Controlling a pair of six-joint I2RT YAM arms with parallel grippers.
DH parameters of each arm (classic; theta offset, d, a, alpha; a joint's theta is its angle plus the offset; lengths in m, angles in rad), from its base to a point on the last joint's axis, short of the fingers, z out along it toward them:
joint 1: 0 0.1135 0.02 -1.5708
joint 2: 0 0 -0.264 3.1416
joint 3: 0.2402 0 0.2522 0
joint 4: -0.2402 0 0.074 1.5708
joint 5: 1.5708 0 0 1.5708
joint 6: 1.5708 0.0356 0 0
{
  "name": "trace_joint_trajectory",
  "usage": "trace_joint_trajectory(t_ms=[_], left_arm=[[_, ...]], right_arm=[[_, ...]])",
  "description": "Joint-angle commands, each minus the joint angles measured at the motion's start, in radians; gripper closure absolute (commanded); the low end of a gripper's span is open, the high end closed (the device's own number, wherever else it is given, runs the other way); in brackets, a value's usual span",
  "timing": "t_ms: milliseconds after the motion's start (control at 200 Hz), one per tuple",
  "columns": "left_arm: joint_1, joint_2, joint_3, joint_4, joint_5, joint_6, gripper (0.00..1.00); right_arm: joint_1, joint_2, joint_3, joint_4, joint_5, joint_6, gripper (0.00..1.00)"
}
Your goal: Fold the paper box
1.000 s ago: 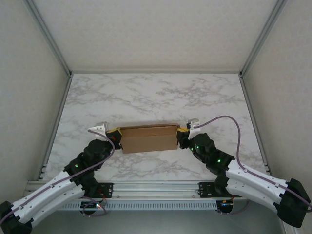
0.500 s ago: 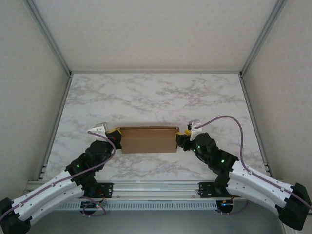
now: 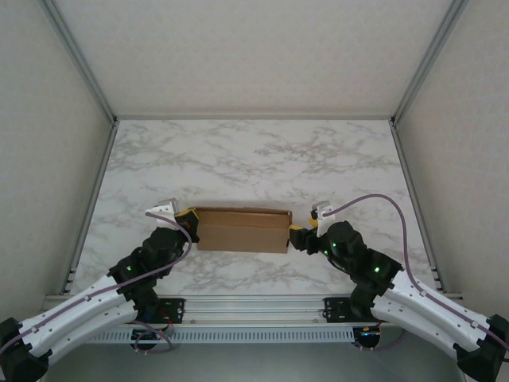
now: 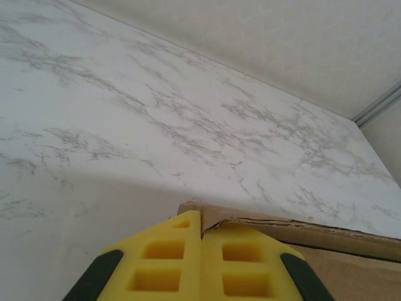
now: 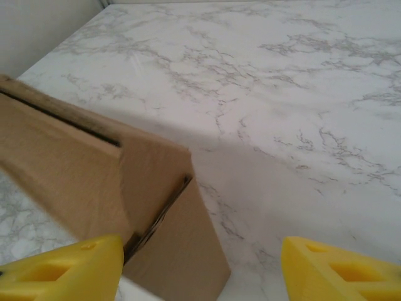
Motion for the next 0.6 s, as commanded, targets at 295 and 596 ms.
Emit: trace_joint_trajectory(t_ms=[295,596], left_arm=[[-0.028,-0.004,-0.017,-0.133,-0.023,0.003,1.00],[-0.049,0.004,-0.011,-0.137,-0.041,0.010,1.00]], right_arm=[[0.006,-0.044,0.159,-0.045,-0.061,0.006,0.52],[-0.022,0.446,0.697,-0.362,-0.005,0.166,1.00]])
